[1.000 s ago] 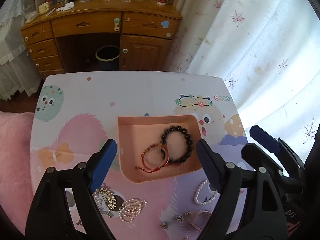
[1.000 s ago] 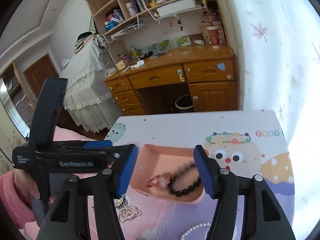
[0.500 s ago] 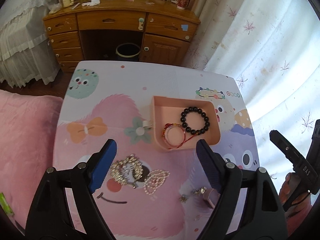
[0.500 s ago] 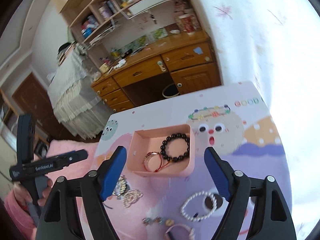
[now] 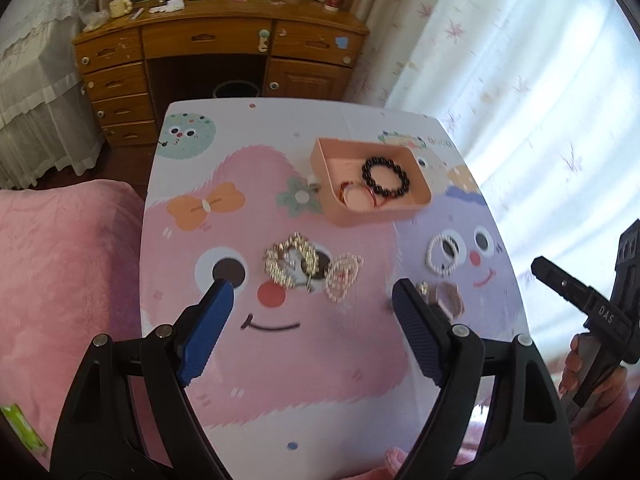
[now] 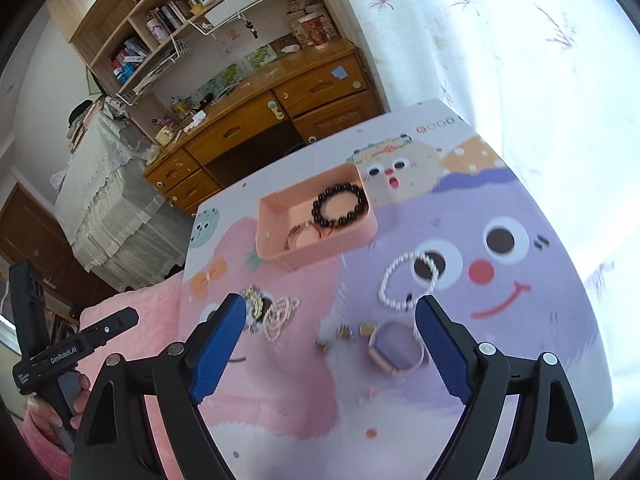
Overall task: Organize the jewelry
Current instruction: 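Move both tools back over the remaining jewelry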
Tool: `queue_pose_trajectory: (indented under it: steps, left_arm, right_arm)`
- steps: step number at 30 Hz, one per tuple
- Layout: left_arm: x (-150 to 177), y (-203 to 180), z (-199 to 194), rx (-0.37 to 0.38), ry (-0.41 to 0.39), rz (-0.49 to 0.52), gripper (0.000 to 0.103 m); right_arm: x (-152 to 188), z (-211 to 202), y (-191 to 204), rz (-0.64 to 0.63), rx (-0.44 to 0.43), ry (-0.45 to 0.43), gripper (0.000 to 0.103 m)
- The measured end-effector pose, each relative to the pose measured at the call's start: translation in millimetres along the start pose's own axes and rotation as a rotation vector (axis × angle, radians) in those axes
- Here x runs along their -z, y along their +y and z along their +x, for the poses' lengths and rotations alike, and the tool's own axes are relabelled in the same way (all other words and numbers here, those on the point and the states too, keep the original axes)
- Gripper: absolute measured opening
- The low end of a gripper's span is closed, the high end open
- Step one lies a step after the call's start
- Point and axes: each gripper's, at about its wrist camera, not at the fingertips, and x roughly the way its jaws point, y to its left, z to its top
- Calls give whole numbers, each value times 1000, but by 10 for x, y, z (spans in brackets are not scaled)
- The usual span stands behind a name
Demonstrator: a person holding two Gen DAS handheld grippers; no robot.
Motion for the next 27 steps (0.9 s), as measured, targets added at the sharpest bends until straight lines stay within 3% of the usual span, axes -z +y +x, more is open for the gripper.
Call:
queue_pose_trajectory:
  steps: [6,13,16,18,23,27]
  left_arm:
    - [318,28,-37,25,60,116,80]
    - [384,18,70,-20,104,206,80]
    - [351,13,171,-32,142,233,81]
    - [308,19,253,-43,161,249,81]
    - [168,54,543,-39,235,287,81]
    - [27,65,835,-43,292,323,81]
  right_arm:
    - [593,-252,125,83,49,15,92]
    - [1145,-307,212,139,80,104,92]
    - [1268,-250,309,31,178,91,90]
    - [1369,-204,403,-75,252,76,81]
    - [1477,-60,377,-136,207,39,80]
    - [1526,99,333,-156,200,44,72]
